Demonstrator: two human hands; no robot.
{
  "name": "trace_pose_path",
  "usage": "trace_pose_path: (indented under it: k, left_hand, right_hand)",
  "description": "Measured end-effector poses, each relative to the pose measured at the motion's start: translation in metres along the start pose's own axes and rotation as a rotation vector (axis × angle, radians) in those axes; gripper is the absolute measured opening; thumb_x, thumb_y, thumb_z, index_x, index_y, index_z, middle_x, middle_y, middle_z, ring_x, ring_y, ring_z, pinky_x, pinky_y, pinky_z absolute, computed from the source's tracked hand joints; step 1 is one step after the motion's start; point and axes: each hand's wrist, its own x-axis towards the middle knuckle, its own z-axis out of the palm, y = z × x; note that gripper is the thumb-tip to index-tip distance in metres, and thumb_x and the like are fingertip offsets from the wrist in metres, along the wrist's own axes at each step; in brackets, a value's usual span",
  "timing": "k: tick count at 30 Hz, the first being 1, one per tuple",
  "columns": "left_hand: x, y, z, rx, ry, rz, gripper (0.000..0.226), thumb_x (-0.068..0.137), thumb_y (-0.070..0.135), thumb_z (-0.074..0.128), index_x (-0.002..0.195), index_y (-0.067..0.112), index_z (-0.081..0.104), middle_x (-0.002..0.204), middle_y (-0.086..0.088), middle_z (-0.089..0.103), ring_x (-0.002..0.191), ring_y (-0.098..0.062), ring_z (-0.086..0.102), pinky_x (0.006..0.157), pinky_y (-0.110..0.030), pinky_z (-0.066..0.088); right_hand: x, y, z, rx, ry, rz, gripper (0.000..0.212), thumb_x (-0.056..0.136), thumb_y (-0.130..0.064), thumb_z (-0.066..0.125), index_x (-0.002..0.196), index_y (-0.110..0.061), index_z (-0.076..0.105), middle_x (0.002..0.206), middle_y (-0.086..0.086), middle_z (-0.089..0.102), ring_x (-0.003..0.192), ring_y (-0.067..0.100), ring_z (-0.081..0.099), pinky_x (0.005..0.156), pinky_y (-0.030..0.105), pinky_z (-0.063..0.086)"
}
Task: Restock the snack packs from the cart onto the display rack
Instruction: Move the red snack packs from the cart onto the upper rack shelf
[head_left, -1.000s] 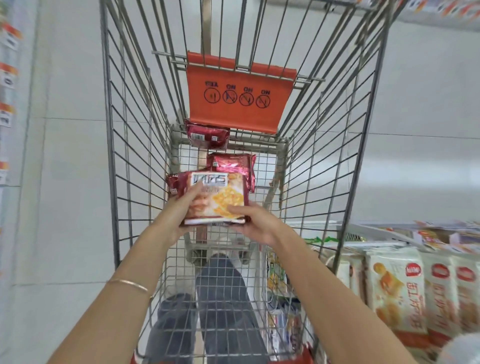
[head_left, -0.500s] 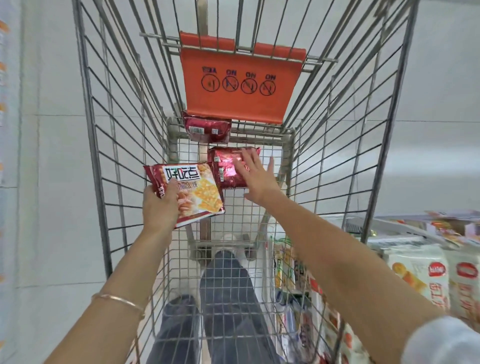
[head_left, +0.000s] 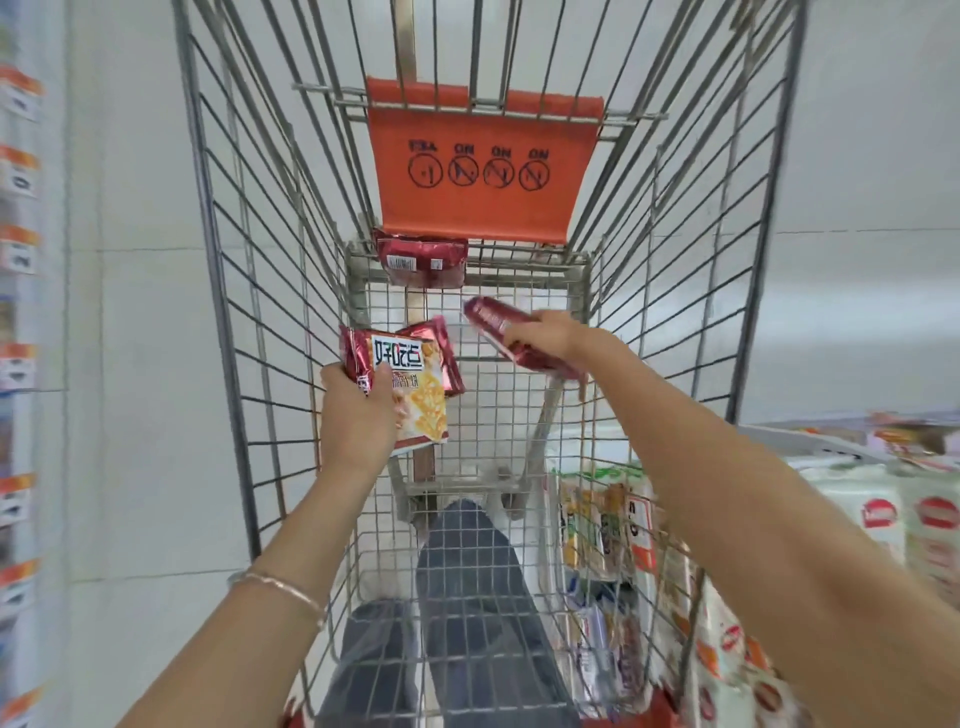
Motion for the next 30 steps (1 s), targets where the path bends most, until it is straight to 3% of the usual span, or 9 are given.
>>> trace_pose_path:
  k: [3, 8, 12, 15, 19, 21, 24, 27, 30]
  left_hand:
    - [-0.015, 0.012, -0.004, 0.004, -0.034, 0.006, 0.035, 0.105, 0.027, 0.048, 0.128, 0.0, 0.044, 0.088, 0.009, 0.05, 0.068, 0.0, 0.045, 0.071, -0.027, 0.036]
    - [-0.044, 0.039, -0.024, -0.045, -0.126, -0.045, 0.045, 0.106, 0.03, 0.044, 0.138, -0.001, 0.037, 0.12, -0.014, 0.06, 0.067, -0.001, 0.05, 0.054, -0.021, 0.038]
    - [-0.065, 0.07, -0.057, -0.187, -0.224, -0.012, 0.071, 0.101, 0.052, 0.045, 0.147, 0.0, 0.029, 0.122, -0.01, 0.061, 0.057, 0.004, 0.064, 0.051, -0.013, 0.049]
    - [-0.07, 0.081, -0.078, -0.254, -0.331, 0.056, 0.13, 0.05, 0.101, 0.049, 0.146, 0.013, 0.042, 0.137, -0.008, 0.06, 0.11, -0.02, 0.068, 0.1, -0.043, 0.052]
    - [-0.082, 0.091, -0.092, -0.328, -0.398, 0.092, 0.098, 0.072, 0.089, 0.048, 0.142, 0.021, 0.04, 0.127, -0.01, 0.066, 0.113, -0.034, 0.065, 0.096, -0.056, 0.052]
    - [-0.076, 0.092, -0.094, -0.319, -0.371, 0.178, 0.113, 0.056, 0.1, 0.047, 0.147, 0.034, 0.033, 0.144, -0.007, 0.054, 0.125, -0.033, 0.058, 0.101, -0.059, 0.047]
    - [-0.094, 0.1, -0.115, -0.287, -0.398, 0.267, 0.119, 0.05, 0.103, 0.044, 0.145, 0.031, 0.038, 0.142, -0.005, 0.057, 0.123, -0.032, 0.06, 0.102, -0.059, 0.046]
    - [-0.139, 0.113, -0.144, -0.307, -0.452, 0.28, 0.102, 0.069, 0.092, 0.046, 0.145, 0.026, 0.039, 0.14, -0.008, 0.058, 0.123, -0.034, 0.058, 0.104, -0.059, 0.044]
    - [-0.135, 0.104, -0.146, -0.35, -0.494, 0.251, 0.129, 0.043, 0.105, 0.045, 0.146, 0.027, 0.037, 0.141, -0.012, 0.057, 0.127, -0.039, 0.055, 0.105, -0.064, 0.041]
  right_hand:
    - [-0.069, 0.003, -0.013, 0.589, -0.217, 0.064, 0.043, 0.091, -0.051, 0.051, 0.106, -0.012, 0.063, 0.094, 0.006, 0.07, 0.089, 0.025, 0.064, 0.093, 0.048, 0.051]
    - [-0.145, -0.003, -0.004, 1.005, -0.39, -0.038, 0.053, 0.085, -0.054, 0.045, 0.105, -0.014, 0.074, 0.113, 0.013, 0.07, 0.105, 0.03, 0.061, 0.104, 0.055, 0.041]
    - [-0.193, -0.008, -0.007, 1.071, -0.376, -0.032, 0.067, 0.09, -0.062, 0.043, 0.129, -0.013, 0.065, 0.133, 0.016, 0.062, 0.121, 0.033, 0.055, 0.109, 0.054, 0.036]
    - [-0.238, -0.018, -0.006, 1.124, -0.351, -0.152, 0.055, 0.083, -0.049, 0.058, 0.116, -0.006, 0.071, 0.117, 0.017, 0.069, 0.1, 0.032, 0.067, 0.092, 0.048, 0.051]
    - [-0.296, -0.03, 0.012, 1.237, -0.351, -0.424, 0.055, 0.057, -0.02, 0.085, 0.107, 0.0, 0.073, 0.104, 0.016, 0.069, 0.087, 0.027, 0.068, 0.081, 0.044, 0.057]
    - [-0.315, -0.034, 0.022, 1.195, -0.25, -0.434, 0.053, 0.058, -0.014, 0.077, 0.108, 0.002, 0.068, 0.1, 0.02, 0.069, 0.084, 0.031, 0.069, 0.076, 0.047, 0.058]
    - [-0.344, -0.04, 0.03, 1.027, 0.025, -0.401, 0.04, 0.071, -0.032, 0.061, 0.099, -0.003, 0.057, 0.087, 0.015, 0.07, 0.074, 0.028, 0.069, 0.078, 0.046, 0.055]
    - [-0.376, -0.043, 0.041, 0.888, 0.125, -0.431, 0.057, 0.094, -0.057, 0.052, 0.11, -0.003, 0.064, 0.094, 0.015, 0.073, 0.08, 0.029, 0.072, 0.077, 0.039, 0.057]
    - [-0.4, -0.043, 0.065, 0.865, 0.242, -0.474, 0.048, 0.095, -0.044, 0.062, 0.118, -0.002, 0.058, 0.091, 0.011, 0.074, 0.077, 0.026, 0.071, 0.066, 0.031, 0.059]
